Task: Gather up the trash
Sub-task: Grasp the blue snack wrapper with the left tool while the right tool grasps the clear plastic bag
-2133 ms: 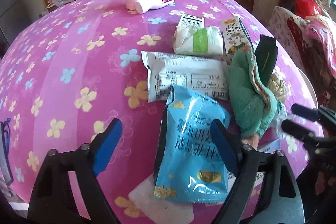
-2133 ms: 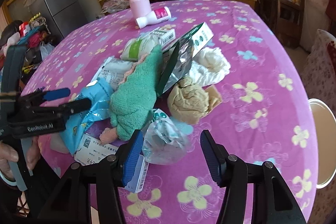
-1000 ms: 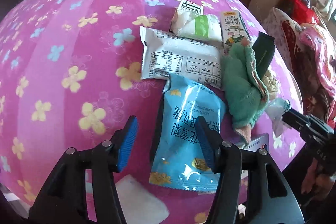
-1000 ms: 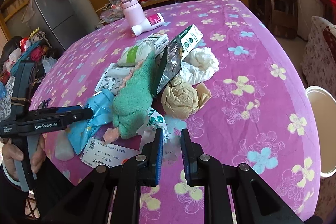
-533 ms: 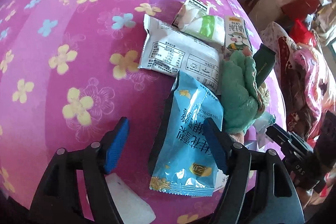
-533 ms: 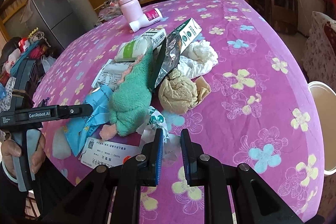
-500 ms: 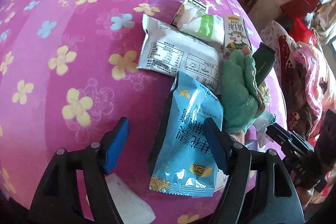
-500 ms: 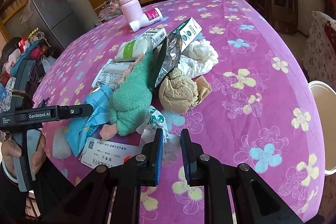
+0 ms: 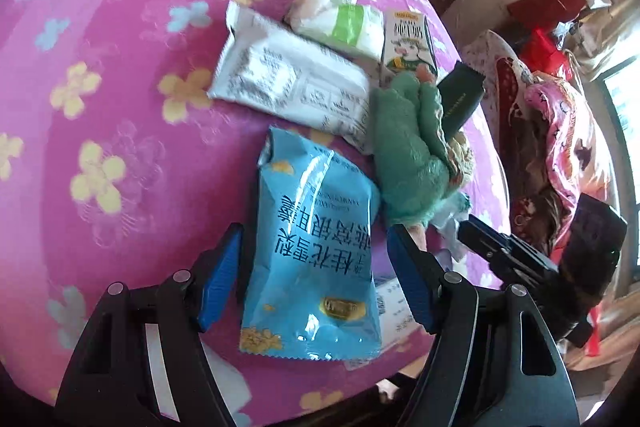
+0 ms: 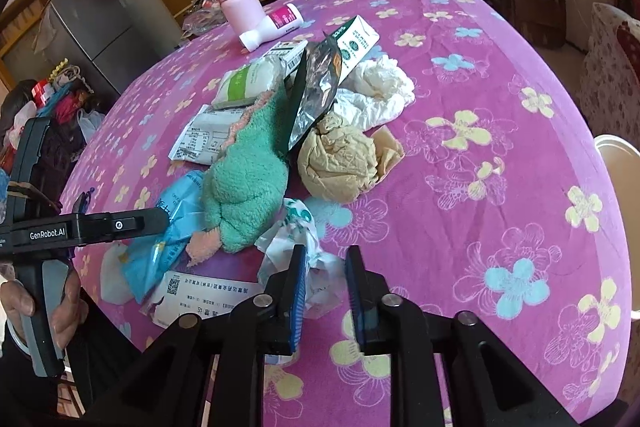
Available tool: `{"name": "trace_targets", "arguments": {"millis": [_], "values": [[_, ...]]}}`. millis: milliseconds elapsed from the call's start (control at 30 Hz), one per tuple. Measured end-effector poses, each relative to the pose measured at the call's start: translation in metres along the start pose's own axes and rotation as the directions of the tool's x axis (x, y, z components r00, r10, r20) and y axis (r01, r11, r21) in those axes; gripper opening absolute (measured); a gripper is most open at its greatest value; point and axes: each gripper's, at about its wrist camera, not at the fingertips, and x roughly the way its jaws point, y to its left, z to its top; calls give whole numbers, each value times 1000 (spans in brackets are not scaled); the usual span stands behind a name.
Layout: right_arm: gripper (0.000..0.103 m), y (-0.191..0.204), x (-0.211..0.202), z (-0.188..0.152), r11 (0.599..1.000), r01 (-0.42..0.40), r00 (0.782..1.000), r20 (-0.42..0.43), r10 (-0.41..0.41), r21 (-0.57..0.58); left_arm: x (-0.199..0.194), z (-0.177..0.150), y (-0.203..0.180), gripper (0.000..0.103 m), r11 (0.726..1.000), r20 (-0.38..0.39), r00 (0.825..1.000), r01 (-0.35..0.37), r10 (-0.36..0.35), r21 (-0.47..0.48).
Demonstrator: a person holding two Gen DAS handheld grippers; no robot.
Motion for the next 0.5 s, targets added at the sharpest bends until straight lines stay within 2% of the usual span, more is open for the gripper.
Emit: {"name": "trace_targets", "arguments": {"millis": [100,167,233,400,500], "values": [[20,4,2,-1,1000,14,1000,-7,-15,-22,1,-3,-11,70,996,28,997,-71,69,55],[20,6,2,-3,999,28,1000,6,-28,-44,2,-6,-15,56,992,22,995,-95,93,89],[20,5,1,-3,999,21,999,24,-21,-37,0,-8,-20,50,988,21,995,-95,94,118],[15,7,-15,1,998,22,997,76,-18,-52,-23,-11,-34,46,971,105,984,-161,144,176],[15,7,-32,6,998,24,993,115,-17,-58,-45,-7,-41,46,966,154,978,-172,143,195]]}}
